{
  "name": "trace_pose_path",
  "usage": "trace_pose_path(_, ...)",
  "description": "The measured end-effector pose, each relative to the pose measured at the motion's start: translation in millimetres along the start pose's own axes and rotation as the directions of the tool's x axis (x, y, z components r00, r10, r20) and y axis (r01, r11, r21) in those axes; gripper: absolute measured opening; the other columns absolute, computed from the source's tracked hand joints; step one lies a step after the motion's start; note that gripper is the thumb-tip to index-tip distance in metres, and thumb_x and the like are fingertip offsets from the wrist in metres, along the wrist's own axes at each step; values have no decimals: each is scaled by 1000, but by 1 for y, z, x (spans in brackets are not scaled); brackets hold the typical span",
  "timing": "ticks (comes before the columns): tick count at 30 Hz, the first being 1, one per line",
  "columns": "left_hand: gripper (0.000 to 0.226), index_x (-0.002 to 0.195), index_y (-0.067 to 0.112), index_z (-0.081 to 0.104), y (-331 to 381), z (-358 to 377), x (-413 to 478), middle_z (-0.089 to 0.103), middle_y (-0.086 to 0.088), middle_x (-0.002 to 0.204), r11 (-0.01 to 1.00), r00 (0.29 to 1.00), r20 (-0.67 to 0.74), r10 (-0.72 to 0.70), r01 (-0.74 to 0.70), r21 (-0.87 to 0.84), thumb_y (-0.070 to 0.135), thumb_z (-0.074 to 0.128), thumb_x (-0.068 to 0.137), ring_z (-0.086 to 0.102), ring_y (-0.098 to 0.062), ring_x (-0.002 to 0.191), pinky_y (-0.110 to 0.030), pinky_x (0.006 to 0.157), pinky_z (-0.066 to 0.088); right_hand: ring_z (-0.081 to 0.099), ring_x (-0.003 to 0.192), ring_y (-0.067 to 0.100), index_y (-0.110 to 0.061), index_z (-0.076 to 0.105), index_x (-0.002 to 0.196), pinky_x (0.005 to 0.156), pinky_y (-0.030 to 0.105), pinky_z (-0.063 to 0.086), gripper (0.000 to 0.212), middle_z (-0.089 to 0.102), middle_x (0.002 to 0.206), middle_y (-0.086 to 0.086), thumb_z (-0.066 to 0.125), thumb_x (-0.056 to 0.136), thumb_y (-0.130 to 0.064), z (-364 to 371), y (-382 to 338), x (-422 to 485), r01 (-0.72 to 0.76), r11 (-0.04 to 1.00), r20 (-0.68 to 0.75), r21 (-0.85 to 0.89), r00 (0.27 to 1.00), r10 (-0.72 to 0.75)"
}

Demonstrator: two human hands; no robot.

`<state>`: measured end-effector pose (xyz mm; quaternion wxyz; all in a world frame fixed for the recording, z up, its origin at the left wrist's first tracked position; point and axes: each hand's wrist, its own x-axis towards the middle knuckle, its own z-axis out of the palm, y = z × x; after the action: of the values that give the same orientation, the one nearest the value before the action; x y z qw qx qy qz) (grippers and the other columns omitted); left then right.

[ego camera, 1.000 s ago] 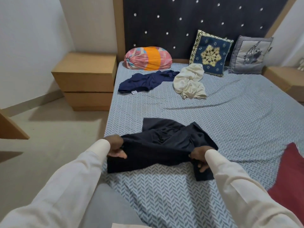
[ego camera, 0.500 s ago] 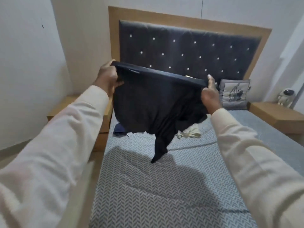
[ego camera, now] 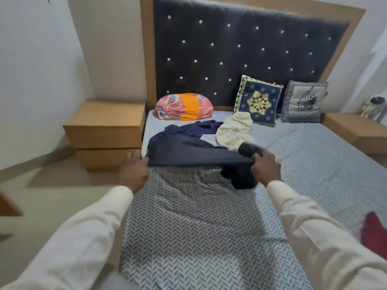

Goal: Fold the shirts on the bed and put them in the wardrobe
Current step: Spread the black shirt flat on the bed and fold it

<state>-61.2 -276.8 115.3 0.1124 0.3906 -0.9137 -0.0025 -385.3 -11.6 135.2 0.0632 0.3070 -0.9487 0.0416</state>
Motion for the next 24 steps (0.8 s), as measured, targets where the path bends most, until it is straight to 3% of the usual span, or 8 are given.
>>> trace_pose_path(5,35,120,27,59,-1,59,-75,53,-6,121,977,925,349,151,-194,92,16,42,91,49,-27,115,-35,92,41,62,105,31,-21,58,117,86,39,47,31,61,115,10,50,88,-19,67,18,-62,-52,999,259,-4,964,51)
trace_pose_path(10,36,117,25,57,5,68,-122,59,-5,120,957,828,540,152,-260,129,8,44,87,59,-25,110,-33,84,44,65,98,28,-19,63,108,73,30,44,25,67,110,7,45,90,-19,90,33,-104,-148,987,331,-56,930,158)
trace_pose_path(19,29,118,9,58,30,64,-192,60,-14,121,906,791,581,191,-370,206,9,45,93,60,-34,111,-39,90,47,66,94,30,-22,58,111,75,34,48,26,67,103,8,43,90,-19,107,61,-179,-273,960,168,-70,945,281)
trace_pose_path(24,28,118,7,59,28,67,-223,61,-14,121,856,766,596,241,-458,242,9,45,93,60,-34,110,-40,89,47,67,87,29,-24,63,102,71,33,48,22,67,96,5,49,87,-17,110,85,-228,-292,954,115,-67,948,298)
